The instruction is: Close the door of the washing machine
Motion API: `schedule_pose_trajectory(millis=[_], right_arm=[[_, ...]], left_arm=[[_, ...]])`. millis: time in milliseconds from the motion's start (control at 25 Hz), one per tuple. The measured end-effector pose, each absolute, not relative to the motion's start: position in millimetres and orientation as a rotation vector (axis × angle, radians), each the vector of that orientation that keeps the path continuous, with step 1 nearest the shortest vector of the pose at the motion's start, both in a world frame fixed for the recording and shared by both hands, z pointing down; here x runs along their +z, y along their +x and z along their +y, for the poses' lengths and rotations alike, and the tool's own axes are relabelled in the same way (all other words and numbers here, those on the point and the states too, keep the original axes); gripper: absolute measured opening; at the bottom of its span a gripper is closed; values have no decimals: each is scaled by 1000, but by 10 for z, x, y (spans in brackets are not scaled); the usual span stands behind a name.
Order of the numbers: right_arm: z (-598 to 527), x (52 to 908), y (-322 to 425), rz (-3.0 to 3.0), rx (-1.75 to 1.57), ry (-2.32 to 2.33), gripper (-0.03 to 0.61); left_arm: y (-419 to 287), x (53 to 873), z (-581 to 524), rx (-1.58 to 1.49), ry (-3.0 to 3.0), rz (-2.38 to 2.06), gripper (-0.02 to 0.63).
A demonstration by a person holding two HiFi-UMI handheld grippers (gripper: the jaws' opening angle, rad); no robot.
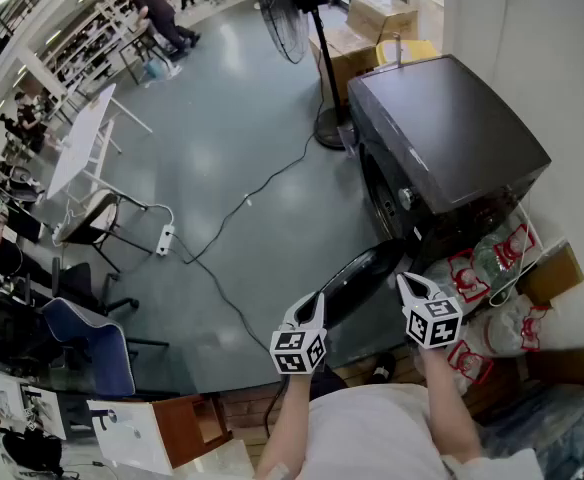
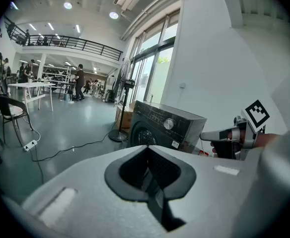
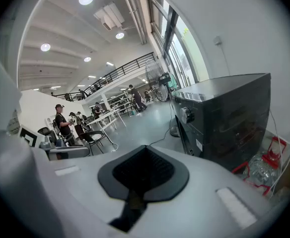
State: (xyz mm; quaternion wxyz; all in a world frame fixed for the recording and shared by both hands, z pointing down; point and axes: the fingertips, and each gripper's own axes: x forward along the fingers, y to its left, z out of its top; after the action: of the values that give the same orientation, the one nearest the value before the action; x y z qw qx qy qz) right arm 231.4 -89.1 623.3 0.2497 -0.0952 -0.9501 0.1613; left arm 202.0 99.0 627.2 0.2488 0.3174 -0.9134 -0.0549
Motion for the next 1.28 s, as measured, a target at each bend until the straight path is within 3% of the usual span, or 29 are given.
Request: schedule_pose_trajectory(millis=[1280], right_arm=[[-515,6419,2126,-2533,463,-471,3]], left_arm=[[1948,6777,957,-52,858,-2369,14]])
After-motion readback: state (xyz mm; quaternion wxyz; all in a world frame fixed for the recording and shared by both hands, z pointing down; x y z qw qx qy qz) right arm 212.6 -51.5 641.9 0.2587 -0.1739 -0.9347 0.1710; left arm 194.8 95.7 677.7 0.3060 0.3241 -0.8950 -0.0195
